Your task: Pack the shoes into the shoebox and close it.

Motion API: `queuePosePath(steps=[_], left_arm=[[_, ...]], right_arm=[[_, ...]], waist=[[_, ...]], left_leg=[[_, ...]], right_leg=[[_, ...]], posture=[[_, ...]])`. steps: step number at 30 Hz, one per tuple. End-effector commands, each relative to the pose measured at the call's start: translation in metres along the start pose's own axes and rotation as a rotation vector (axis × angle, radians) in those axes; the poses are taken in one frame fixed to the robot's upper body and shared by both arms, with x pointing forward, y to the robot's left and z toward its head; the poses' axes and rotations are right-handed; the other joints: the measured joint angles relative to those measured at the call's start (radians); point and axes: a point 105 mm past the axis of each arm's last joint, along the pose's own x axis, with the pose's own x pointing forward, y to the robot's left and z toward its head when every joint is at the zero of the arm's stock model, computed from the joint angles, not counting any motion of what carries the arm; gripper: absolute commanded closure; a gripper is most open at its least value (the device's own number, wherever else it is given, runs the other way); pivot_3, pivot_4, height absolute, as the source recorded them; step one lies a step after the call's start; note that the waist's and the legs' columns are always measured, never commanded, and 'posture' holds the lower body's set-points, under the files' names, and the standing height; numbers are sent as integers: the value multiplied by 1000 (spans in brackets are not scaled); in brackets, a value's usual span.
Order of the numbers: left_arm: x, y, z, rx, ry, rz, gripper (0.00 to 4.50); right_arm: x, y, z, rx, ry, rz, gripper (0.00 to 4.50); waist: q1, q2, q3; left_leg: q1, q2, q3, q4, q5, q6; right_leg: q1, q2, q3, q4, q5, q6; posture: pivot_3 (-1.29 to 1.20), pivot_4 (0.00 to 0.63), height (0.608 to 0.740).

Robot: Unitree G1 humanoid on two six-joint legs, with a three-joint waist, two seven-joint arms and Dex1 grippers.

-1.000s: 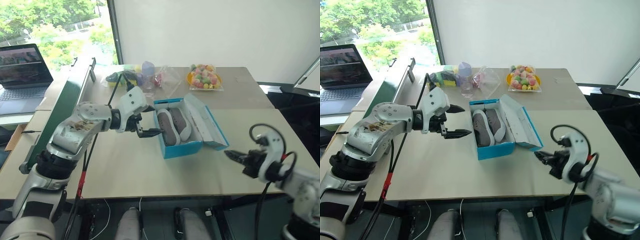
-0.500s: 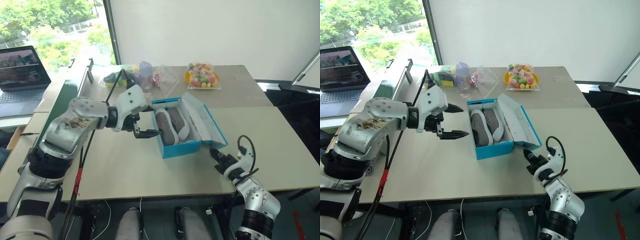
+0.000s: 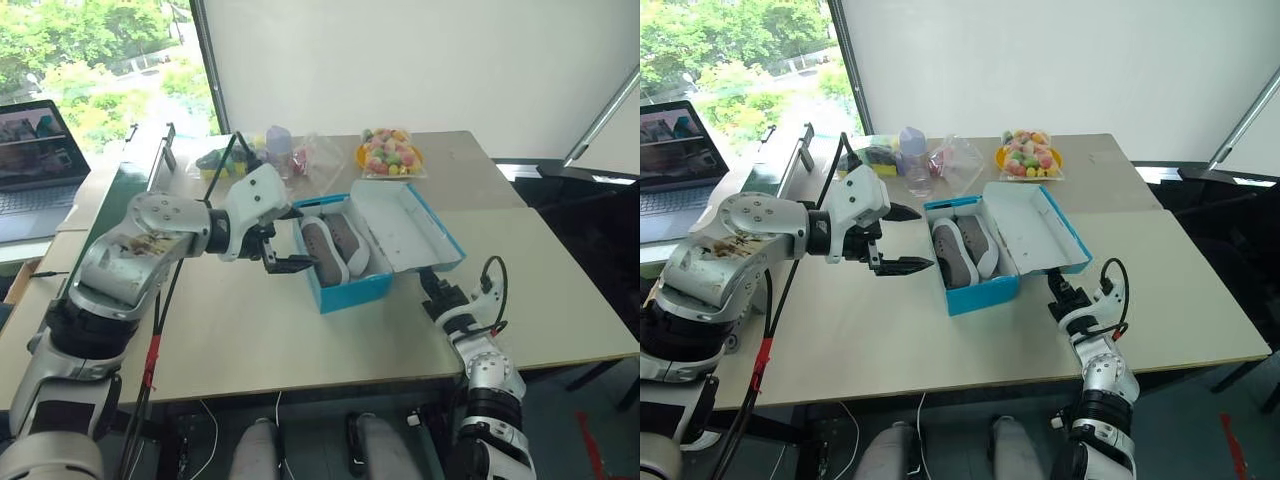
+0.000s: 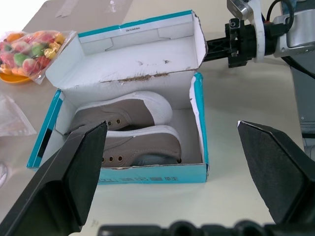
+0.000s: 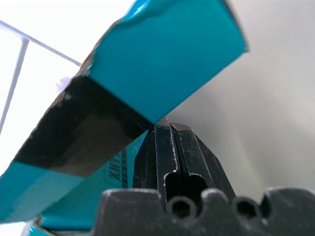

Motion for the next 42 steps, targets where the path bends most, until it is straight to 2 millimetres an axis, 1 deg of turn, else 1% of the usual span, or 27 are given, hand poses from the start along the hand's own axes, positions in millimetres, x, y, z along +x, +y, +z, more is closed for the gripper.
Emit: queuePosePath(steps=[1, 2, 4, 8, 9, 10, 11, 12, 13, 15, 16, 18, 20, 24, 26, 28, 29, 30, 32, 36, 39, 42], left_arm=[[-8, 4, 12, 43, -18, 33, 0], [-8, 4, 12, 44, -18, 34, 0], [-7, 3, 12, 45, -18, 35, 0], [-6, 3, 12, 45, -20, 38, 0], [-6, 3, 12, 45, -20, 38, 0], [-6, 4, 12, 46, -21, 40, 0], [-6, 4, 12, 46, -22, 42, 0], [-6, 5, 13, 47, -24, 45, 0], [-6, 5, 13, 48, -25, 48, 0], [-6, 7, 16, 45, -40, 58, 0], [-6, 8, 17, 40, -51, 66, 0], [-6, 9, 20, 35, -63, 79, 0], [-7, 10, 20, 32, -65, 88, 0], [-7, 10, 17, 22, -63, 108, 0], [-7, 10, 16, 14, -63, 120, 0], [-7, 10, 15, 7, -63, 129, 0], [-7, 10, 13, 1, -60, 137, 0], [-7, 10, 12, -2, -58, 143, 0], [-7, 8, 9, -6, -52, 147, 0], [-8, 5, 5, -15, -48, 161, 0], [-8, 4, 2, -22, -44, 169, 0], [-9, 2, -3, -40, -33, 177, 0]], right_arm=[[4, 38, 45, 64, -188, 187, 4491], [3, 49, 51, 76, -200, 236, 4491], [2, 68, 55, 93, -193, 314, 4491], [2, 107, 43, 75, -83, 466, 4491], [1, 119, 35, 57, -27, 512, 4491], [3, 129, 15, -13, 104, 537, 4491], [3, 134, 0, -63, 198, 546, 4491], [2, 133, -24, -184, 342, 532, 4491], [1, 130, -38, -267, 432, 516, 4491], [-3, 122, -52, -369, 531, 498, 4491], [-3, 119, -55, -417, 560, 493, 4491], [0, 122, -54, -532, 588, 477, 4491], [7, 127, -47, -579, 567, 464, 4491], [23, 157, -27, -648, 507, 496, 4491], [35, 171, -16, -692, 488, 481, 4491], [42, 181, -10, -733, 481, 469, 4491], [48, 184, -11, -775, 489, 460, 4491], [51, 186, -11, -804, 496, 454, 4491], [59, 181, -19, -895, 532, 432, 4491], [70, 153, -41, -1086, 634, 382, 4491], [70, 141, -52, -1152, 691, 393, 4491], [65, 138, -55, -1207, 726, 423, 4491]], waist=[[1, 4, 2], [1, 5, 3], [2, 6, 3], [1, 6, 3], [1, 6, 3], [1, 6, 3], [0, 6, 4], [0, 6, 4], [0, 6, 4], [2, 6, 4], [3, 6, 4], [11, 6, 4], [15, 6, 4], [22, 6, 4], [23, 6, 4], [26, 6, 4], [28, 5, 4], [30, 5, 4], [31, 5, 4], [32, 4, 3], [33, 4, 4], [32, 3, 3]], left_leg=[[-1, 0, 0, -1, 0, 0], [-1, -1, 0, -3, 0, 0], [-1, -1, 0, -8, 0, 0], [0, -1, -1, -11, 0, 0], [1, -1, -1, -11, 0, 0], [2, -1, -2, -11, 0, 0], [3, -1, -2, -11, 0, 0], [3, -2, -2, -11, 0, 0], [4, -2, -2, -11, 0, 0], [7, -4, -3, -11, 0, 0], [7, -6, -5, -11, 0, 0], [6, -8, -6, -11, 0, 0], [6, -9, -6, -10, 0, 0], [6, -10, -6, -4, 0, 0], [6, -10, -6, -4, 0, 1], [6, -10, -7, -5, 1, 1], [6, -10, -7, -5, 1, 2], [6, -10, -7, -6, 4, 7], [6, -10, -6, -7, 5, 8], [6, -11, -4, -7, 3, 6], [4, -12, -4, -6, 2, 6], [4, -13, -4, -4, 2, 6]], right_leg=[[-1, 0, 0, -1, 0, 0], [-1, 0, 0, -2, 0, 0], [-1, 0, 0, -5, 0, 0], [-1, 0, -1, -5, 1, -1], [-1, 0, -1, -5, 1, -1], [-1, 0, -1, -5, 1, -1], [-1, 0, -1, -5, 1, -1], [-1, 0, -1, -5, 1, -1], [-1, -1, -1, -5, 1, -1], [1, -1, 0, -5, 1, -1], [1, -2, 0, -5, 1, -1], [1, -2, 1, -4, 1, -1], [1, -2, 2, -3, 1, -1], [1, -2, 5, 2, 1, -1], [0, -1, 5, 3, 1, -1], [-1, 0, 6, 4, 1, -1], [-1, 1, 7, 4, 1, -1], [-1, 1, 7, 4, -1, -1], [-1, 1, 8, 3, -4, 0], [-1, 1, 11, 3, -6, 4], [-1, 0, 12, 3, -7, 5], [-1, 1, 14, 3, -7, 5]], posture=[[0, 150, 740], [0, 150, 740], [0, 150, 740], [0, 150, 740], [0, 150, 740], [0, 150, 740], [0, 150, 740], [0, 150, 740], [0, 150, 740], [0, 150, 740], [0, 150, 740], [0, 150, 740], [0, 150, 740], [0, 150, 740], [0, 150, 740], [0, 150, 740], [0, 150, 740], [0, 150, 740], [0, 150, 740], [0, 150, 740], [0, 150, 740], [0, 150, 740]])
